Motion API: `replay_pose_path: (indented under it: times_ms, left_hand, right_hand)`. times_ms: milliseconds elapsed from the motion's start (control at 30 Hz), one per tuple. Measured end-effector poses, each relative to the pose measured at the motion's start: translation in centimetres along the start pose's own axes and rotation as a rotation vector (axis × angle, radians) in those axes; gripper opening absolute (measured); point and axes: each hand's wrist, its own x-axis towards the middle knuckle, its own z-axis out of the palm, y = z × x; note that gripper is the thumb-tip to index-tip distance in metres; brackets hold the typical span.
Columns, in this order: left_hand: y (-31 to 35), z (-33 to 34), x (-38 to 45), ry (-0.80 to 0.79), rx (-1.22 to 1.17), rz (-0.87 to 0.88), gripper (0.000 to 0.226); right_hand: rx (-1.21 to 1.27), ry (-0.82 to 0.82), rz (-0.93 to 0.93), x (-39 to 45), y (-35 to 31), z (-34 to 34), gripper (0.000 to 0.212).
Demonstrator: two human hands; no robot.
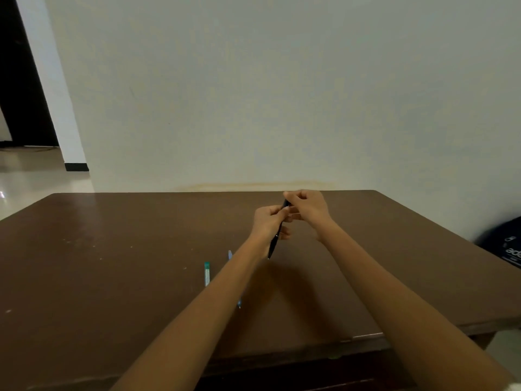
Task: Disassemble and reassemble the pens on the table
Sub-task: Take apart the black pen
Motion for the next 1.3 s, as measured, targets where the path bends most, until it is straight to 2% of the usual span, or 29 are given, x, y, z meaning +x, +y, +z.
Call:
replay_pose_path:
  times_ms: [133, 300, 467, 600, 833, 1033, 1133, 1200, 1300]
  left_hand:
    - [-0.5, -0.1, 0.5, 0.002, -0.025, 0.065, 0.024]
    - [-0.4, -0.8, 1.1, -0.116, -0.09, 0.084, 0.021]
    - [0.0, -1.1, 1.4, -0.159, -0.15, 0.091, 0.018]
    - [0.3, -1.1, 1.4, -0.192, -0.198, 0.062, 0.019]
    - [0.3, -0.9, 1.3, -0.216, -0.145, 0.053, 0.022]
    - [-0.5, -1.0, 1.2, -0.215, -0.11, 0.034, 0.02]
    - [-1.3, -0.9, 1.0, -0.179, -0.165, 0.048, 0.018]
    - [-1.3, -0.9, 1.2, -0.158, -0.239, 0.068, 0.015]
    - [-1.3, -1.2, 1.4, -0.127, -0.289, 0.108, 0.015]
  right_hand:
    - [0.095, 0.044, 0.039, 0.9, -0.2, 0.0, 0.022]
    - [0.067, -0.093, 0.035, 1.6, -1.1, -0.9, 0.021]
    - [0.111, -0.213, 0.066, 2.0, -2.1, -1.4, 0.017]
    - [0.174, -0.198, 0.115, 1.9, -2.5, -1.5, 0.019]
    - [0.163, -0.145, 0.154, 1.8, -2.1, -1.5, 0.029]
    - [0.201, -0.102, 0.148, 2.5, -2.0, -2.2, 0.02]
    - [0.22, -0.117, 0.147, 2.6, -1.9, -3.2, 0.019]
    - [0.147, -0.129, 0.125, 2.3, -1.0, -3.2, 0.015]
    - [-0.305, -0.153, -0.015, 1.6, 1.4, -2.7, 0.012]
